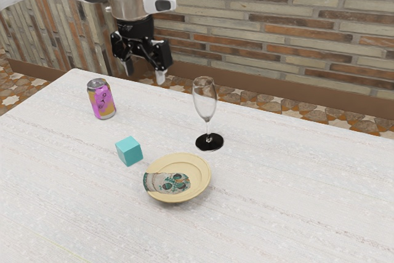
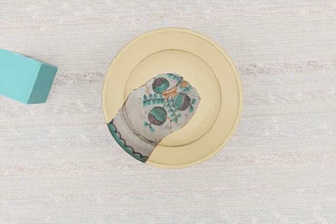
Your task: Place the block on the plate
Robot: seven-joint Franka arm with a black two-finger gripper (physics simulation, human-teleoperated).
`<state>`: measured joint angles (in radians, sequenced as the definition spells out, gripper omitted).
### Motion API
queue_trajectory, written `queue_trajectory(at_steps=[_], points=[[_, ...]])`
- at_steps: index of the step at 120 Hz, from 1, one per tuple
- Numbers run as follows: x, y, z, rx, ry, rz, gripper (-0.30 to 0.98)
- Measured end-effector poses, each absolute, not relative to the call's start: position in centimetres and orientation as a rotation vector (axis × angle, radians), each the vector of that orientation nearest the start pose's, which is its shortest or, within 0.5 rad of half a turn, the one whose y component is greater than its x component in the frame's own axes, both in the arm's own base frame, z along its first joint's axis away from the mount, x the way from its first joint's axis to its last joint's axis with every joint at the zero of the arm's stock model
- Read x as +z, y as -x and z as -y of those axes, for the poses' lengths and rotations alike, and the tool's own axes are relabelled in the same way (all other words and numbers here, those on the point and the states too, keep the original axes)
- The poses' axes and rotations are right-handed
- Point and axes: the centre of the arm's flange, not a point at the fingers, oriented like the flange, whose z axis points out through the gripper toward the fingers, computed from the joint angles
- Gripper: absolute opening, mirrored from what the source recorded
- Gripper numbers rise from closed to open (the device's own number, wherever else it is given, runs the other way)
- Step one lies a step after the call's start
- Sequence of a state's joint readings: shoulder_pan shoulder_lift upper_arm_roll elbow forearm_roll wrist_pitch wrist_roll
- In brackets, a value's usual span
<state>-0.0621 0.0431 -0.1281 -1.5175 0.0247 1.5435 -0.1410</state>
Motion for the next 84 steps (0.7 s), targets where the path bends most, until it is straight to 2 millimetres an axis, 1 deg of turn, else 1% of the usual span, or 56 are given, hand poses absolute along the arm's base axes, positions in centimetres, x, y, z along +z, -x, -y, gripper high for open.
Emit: queue_trajectory(at_steps=[23, 33, 41, 49, 61, 73, 84], points=[[62.0, -56.4, 7.0, 0.020, 3.105, 0.012, 0.69], [61.0, -57.3, 6.3, 0.037, 3.081, -0.007, 0.69], [59.8, -58.7, 6.1, 0.048, 3.054, -0.062, 0.69], [58.0, -60.2, 5.6, 0.059, 3.030, -0.126, 0.69], [55.2, -61.9, 3.1, 0.080, 3.014, -0.191, 0.69], [51.4, -63.9, 0.8, 0.122, 3.016, -0.246, 0.69], [47.3, -65.7, -1.8, 0.159, 3.029, -0.276, 0.69]])
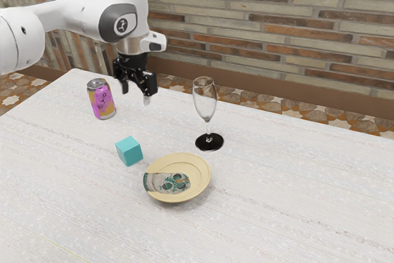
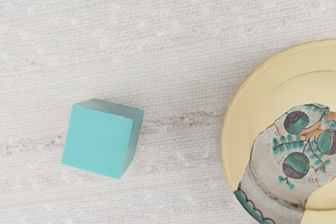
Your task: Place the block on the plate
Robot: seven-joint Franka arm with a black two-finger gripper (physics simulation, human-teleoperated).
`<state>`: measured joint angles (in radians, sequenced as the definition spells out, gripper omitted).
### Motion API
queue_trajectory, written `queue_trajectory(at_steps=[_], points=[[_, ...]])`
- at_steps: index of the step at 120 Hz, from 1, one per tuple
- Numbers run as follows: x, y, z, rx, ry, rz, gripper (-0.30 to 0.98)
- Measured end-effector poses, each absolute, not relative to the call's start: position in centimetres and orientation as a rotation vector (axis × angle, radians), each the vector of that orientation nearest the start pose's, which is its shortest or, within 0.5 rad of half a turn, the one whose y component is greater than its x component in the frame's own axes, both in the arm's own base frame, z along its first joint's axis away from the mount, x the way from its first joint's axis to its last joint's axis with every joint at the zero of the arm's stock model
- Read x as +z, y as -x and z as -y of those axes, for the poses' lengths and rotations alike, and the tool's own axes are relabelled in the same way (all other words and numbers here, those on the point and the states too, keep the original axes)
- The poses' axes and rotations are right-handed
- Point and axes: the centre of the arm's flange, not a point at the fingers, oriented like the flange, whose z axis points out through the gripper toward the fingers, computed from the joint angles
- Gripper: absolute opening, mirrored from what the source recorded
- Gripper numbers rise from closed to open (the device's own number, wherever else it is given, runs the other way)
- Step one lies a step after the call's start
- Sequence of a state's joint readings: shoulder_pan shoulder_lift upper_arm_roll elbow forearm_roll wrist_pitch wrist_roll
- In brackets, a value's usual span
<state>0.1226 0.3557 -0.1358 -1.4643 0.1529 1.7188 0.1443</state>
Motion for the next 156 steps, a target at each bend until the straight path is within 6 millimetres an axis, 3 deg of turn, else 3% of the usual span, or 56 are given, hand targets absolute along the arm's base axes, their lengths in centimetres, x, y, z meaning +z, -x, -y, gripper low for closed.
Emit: queue_trajectory(at_steps=[22, 46, 61, 69, 82, 116, 156], points=[[40.8, -67.4, -6.5, 0.193, 3.072, -0.317, 0.69], [35.0, -69.4, -8.2, 0.214, 3.108, -0.394, 0.69], [33.3, -69.3, -8.4, 0.211, 3.113, -0.437, 0.69], [32.4, -68.1, -8.4, 0.235, 3.106, -0.455, 0.69], [32.7, -66.5, -8.4, 0.219, 3.091, -0.480, 0.69], [30.3, -66.2, -8.2, 0.184, 3.099, -0.526, 0.69], [29.6, -65.3, -9.6, 0.166, 3.104, -0.518, 0.69]])
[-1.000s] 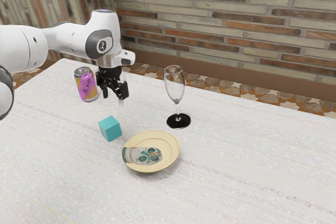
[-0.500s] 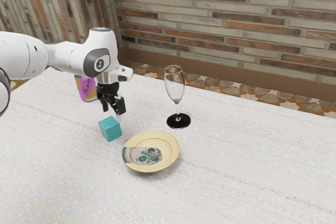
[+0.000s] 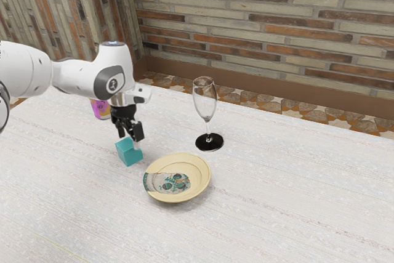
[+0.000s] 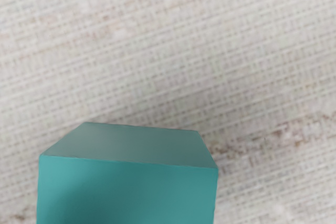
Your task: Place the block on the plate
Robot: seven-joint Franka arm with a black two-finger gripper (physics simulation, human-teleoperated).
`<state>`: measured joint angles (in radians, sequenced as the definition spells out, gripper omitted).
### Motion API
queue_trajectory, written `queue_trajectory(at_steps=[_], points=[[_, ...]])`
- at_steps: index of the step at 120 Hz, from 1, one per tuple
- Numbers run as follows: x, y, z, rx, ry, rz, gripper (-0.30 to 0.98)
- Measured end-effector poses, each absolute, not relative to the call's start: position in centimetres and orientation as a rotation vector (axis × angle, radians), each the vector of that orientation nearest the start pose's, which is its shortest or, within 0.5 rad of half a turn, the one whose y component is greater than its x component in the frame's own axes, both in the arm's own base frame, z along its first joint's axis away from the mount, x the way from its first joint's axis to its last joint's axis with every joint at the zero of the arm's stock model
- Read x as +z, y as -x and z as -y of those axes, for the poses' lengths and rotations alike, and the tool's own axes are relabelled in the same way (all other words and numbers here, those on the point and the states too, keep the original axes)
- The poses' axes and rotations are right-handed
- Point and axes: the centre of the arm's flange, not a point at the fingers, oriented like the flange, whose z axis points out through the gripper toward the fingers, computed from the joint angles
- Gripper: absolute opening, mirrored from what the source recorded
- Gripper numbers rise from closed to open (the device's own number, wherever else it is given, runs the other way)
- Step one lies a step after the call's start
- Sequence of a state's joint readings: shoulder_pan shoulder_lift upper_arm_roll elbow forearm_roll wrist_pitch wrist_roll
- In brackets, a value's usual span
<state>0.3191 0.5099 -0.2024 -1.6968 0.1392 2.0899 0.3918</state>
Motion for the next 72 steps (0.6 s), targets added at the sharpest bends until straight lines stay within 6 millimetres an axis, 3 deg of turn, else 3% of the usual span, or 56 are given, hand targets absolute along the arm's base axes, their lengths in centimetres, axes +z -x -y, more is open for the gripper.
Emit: queue_trajectory(at_steps=[43, 72], points=[[25.7, -65.2, -11.1, 0.186, 3.128, -0.505, 0.67], [25.6, -65.3, -11.2, 0.171, 3.127, -0.510, 0.47]])
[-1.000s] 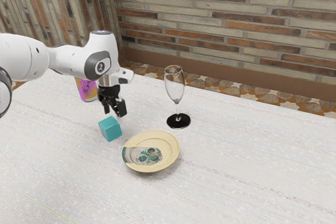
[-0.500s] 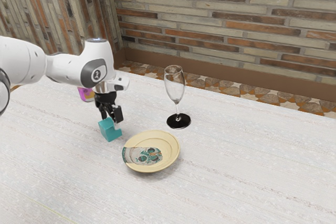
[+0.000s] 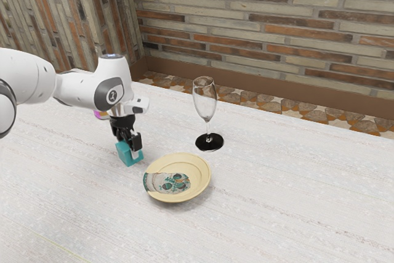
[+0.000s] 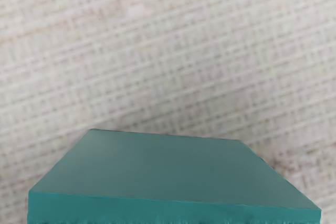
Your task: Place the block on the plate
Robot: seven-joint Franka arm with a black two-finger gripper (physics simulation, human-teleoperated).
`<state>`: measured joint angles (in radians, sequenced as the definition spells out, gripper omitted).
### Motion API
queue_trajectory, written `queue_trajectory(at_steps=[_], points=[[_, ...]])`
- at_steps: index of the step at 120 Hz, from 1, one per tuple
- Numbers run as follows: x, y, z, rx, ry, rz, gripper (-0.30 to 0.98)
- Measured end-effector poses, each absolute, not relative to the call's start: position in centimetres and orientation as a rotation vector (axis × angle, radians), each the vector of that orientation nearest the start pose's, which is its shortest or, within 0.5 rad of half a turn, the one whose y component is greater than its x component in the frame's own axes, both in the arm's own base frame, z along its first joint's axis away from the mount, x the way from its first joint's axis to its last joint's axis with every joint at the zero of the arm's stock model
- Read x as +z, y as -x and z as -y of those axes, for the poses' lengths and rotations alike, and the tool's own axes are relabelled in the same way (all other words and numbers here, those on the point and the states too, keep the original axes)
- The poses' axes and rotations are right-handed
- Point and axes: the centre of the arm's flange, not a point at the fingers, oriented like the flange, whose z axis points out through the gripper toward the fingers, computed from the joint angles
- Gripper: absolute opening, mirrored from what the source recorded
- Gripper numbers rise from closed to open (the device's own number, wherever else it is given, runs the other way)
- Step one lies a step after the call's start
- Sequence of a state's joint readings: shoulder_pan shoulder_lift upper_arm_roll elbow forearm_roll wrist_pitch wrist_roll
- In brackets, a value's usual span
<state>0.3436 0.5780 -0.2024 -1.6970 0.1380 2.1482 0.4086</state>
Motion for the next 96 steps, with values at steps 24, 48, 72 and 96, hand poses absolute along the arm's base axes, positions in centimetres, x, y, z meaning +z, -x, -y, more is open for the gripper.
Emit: queue_trajectory(at_steps=[24, 48, 72, 96], points=[[26.0, -65.4, -11.2, 0.160, 3.119, -0.511, 0.35], [31.6, -65.6, -10.8, 0.068, 3.083, -0.507, 0.32], [34.4, -66.1, -4.1, 0.043, 3.057, -0.633, 0.32], [36.5, -65.0, 4.1, 0.065, 3.021, -0.770, 0.33]])
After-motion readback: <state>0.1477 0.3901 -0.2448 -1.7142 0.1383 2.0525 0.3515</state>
